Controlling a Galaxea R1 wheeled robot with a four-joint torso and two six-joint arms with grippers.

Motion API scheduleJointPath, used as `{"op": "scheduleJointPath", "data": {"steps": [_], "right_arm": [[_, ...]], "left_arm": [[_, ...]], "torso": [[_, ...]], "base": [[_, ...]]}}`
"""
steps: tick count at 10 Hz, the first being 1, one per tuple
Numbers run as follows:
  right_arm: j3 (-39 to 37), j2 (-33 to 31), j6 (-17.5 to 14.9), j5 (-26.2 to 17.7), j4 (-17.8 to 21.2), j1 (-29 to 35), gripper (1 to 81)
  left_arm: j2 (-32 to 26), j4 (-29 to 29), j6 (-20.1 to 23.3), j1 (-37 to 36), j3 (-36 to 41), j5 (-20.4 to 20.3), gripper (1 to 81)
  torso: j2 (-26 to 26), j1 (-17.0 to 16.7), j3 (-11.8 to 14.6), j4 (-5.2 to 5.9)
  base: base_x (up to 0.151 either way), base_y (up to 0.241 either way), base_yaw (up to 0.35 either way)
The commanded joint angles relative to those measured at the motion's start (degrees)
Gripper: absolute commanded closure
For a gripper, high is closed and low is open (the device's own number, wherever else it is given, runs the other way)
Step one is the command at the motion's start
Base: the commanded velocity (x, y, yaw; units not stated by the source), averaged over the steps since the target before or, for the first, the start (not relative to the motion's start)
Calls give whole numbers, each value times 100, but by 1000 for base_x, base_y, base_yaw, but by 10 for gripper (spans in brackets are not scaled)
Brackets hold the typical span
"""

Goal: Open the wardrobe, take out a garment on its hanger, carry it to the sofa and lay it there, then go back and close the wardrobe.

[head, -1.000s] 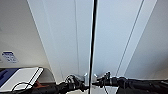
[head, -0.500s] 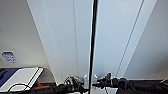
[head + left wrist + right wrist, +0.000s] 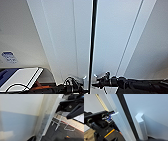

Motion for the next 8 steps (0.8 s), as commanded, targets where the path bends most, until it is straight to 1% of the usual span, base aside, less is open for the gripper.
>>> {"op": "scheduleJointPath", "data": {"steps": [1,3,5,7,8], "right_arm": [[1223,478,37,-520,91,231,10],[1443,276,29,-520,73,152,10],[1671,118,11,-511,47,-59,10],[1733,109,11,-520,-58,-200,10],[1803,39,11,-520,-58,-235,10]], "left_arm": [[605,8,121,-433,1508,-550,10],[588,122,121,-319,1675,-357,10],[544,140,121,-161,1780,-357,10],[491,245,121,-3,1965,-357,10],[369,245,112,24,2122,-357,10]], "torso": [[0,0,0,0],[0,0,2,0],[0,0,2,0],[0,0,2,0],[0,0,4,0]], "base": [[0,0,0],[0,0,0],[0,0,0],[0,0,0],[0,0,0]]}}
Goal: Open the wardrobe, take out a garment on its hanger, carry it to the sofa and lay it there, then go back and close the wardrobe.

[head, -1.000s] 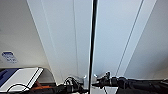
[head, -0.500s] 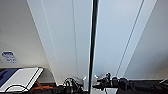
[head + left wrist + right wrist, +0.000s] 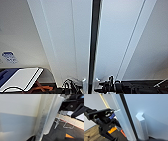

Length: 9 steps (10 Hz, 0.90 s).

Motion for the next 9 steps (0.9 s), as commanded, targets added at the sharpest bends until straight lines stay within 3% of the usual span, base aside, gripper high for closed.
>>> {"op": "scheduleJointPath", "data": {"steps": [1,9], "right_arm": [[1191,451,126,-688,307,107,10],[1428,-75,117,-618,263,-131,10]], "left_arm": [[491,-113,43,-215,1814,-384,10],[-413,28,52,48,2349,-428,10]], "torso": [[0,0,0,0],[0,4,2,0]], "base": [[0,0,0],[0,0,0]]}}
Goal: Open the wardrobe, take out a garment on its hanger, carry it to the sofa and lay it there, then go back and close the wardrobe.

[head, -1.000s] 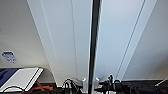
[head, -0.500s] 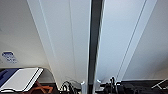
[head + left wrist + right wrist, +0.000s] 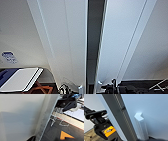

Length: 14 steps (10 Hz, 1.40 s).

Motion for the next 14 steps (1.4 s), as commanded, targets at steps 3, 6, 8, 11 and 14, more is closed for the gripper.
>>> {"op": "scheduleJointPath", "data": {"steps": [3,6,8,11,14], "right_arm": [[1154,114,152,-715,318,10,10],[1285,-106,152,-706,300,-43,10],[1373,-361,143,-548,309,-105,10],[1514,-554,143,-531,300,-228,10],[1681,-826,143,-408,309,-263,10]], "left_arm": [[90,-42,11,-233,1658,-537,10],[-104,-33,11,-190,1719,-554,10],[-165,-25,11,-137,1719,-572,10],[-174,19,11,-128,1746,-572,10],[-174,46,11,-128,1763,-572,10]], "torso": [[0,0,0,0],[0,0,0,0],[0,0,0,-2],[0,0,0,0],[0,0,0,0]], "base": [[0,0,0],[0,0,0],[0,0,0],[0,0,0],[0,0,0]]}}
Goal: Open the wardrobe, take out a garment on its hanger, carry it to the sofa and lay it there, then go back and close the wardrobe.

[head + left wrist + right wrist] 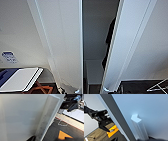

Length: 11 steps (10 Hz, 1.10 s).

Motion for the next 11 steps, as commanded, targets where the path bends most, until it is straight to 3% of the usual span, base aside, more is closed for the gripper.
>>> {"op": "scheduleJointPath", "data": {"steps": [1,11], "right_arm": [[923,4,174,-655,281,182,10],[1161,-374,174,-831,-71,23,10]], "left_arm": [[286,-65,15,-351,1317,-484,10],[-241,110,24,9,1704,-484,10]], "torso": [[0,0,0,0],[0,2,0,0]], "base": [[0,0,0],[0,0,0]]}}
